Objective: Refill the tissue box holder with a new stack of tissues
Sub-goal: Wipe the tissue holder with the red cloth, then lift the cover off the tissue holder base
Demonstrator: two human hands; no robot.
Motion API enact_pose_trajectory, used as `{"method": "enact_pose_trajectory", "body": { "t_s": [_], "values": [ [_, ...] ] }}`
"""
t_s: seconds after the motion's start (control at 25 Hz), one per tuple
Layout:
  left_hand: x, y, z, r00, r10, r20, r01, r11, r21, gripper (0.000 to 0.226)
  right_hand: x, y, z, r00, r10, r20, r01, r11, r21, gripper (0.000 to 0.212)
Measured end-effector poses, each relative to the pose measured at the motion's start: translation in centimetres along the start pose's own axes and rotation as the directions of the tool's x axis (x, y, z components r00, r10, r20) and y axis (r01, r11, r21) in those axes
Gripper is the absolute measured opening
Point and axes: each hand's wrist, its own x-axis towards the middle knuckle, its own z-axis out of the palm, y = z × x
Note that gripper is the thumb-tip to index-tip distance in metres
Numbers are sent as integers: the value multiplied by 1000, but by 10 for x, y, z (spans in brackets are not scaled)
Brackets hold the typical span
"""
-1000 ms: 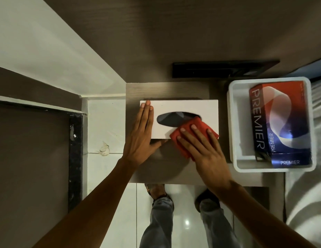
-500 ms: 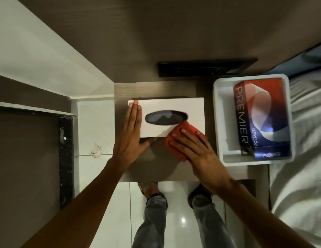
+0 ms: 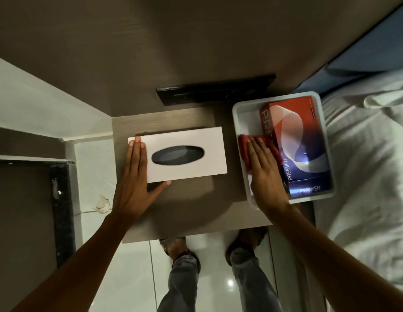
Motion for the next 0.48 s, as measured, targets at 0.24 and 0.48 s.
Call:
{"method": "enact_pose_trajectory", "body": {
  "t_s": [0.24, 0.48],
  "values": [
    [-1, 1, -1, 1000, 6, 0, -6, 1000, -13, 122, 2, 16, 15, 990, 34, 136, -11, 986, -166, 126],
    [-1, 3, -3, 1000, 8, 0, -8, 1000, -12, 123, 1, 14, 19, 990, 37, 136, -25, 995, -94, 102]
  ]
}}
